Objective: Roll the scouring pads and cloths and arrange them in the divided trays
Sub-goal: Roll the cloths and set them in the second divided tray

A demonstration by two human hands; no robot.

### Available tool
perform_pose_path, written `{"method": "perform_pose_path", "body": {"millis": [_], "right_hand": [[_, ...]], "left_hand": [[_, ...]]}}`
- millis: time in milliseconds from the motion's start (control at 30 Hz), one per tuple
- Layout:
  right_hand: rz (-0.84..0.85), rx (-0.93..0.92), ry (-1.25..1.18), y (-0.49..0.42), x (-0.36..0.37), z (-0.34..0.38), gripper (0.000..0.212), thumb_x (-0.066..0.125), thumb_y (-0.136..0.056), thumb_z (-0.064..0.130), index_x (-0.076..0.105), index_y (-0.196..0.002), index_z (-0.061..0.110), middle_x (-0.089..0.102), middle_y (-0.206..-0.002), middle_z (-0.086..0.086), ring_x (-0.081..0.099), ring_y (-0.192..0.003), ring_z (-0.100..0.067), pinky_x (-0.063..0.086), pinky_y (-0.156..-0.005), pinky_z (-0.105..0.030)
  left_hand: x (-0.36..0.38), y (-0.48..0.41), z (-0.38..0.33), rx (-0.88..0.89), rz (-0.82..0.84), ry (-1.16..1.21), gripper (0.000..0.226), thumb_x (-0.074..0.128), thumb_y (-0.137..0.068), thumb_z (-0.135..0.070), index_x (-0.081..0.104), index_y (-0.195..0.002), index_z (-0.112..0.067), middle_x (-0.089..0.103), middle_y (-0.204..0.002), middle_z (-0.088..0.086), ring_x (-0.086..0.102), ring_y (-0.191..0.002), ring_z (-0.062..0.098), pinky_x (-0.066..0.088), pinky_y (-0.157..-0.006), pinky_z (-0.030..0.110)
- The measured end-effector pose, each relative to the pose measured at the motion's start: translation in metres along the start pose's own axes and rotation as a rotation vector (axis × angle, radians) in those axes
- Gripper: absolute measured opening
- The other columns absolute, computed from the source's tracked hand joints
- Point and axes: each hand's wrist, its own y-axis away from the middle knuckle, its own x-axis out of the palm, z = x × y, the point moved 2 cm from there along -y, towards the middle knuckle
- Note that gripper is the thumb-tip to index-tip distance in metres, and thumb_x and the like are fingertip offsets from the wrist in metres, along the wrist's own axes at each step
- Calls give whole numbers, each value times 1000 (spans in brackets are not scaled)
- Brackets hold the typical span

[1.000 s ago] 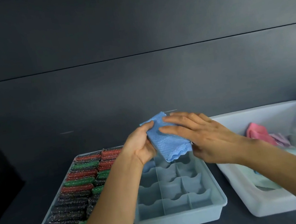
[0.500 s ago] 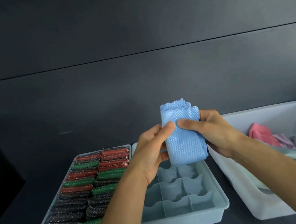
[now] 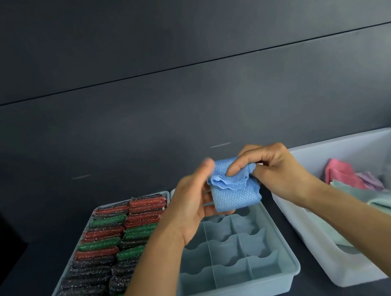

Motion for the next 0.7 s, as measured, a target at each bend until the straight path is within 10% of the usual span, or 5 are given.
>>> {"method": "perform_pose_path", "body": {"millis": [100, 267, 433, 700], "right_hand": [[-36, 56, -95, -1, -1, -5, 54, 40, -82, -21, 78, -84, 18, 65, -89, -13, 57, -77, -35, 46, -64, -37], [106, 428, -307, -4, 3, -25, 39, 55, -83, 48, 65, -116, 29, 67, -102, -17, 63, -82, -27, 54, -68, -36], [79, 365, -390, -8, 15, -34, 20, 63, -85, 4, 70, -103, 8, 60, -69, -13, 53, -53, -22, 43, -45, -24], [140, 528, -584, -34, 24, -55, 39, 39, -89, 14, 76, -78, 11, 63, -76, -14, 57, -58, -24, 40, -68, -36]], "left_hand": [[-5, 0, 4, 63, -18, -97, 20, 61, -94, -16, 70, -110, -11, 74, -104, 14, 71, -94, 30, 59, -70, 42], [-12, 0, 4, 241, -116, -147, 13, 62, -93, -9, 68, -104, -11, 75, -92, 9, 72, -85, 22, 61, -72, 47], [-22, -1, 5, 271, -82, -186, 14, 61, -94, -10, 66, -107, -12, 72, -80, 19, 68, -56, 29, 58, -51, 32], [-55, -26, 7, 22, 50, 60, 34, 40, -99, -5, 73, -92, -8, 70, -91, 13, 69, -74, 25, 61, -71, 36]]}}
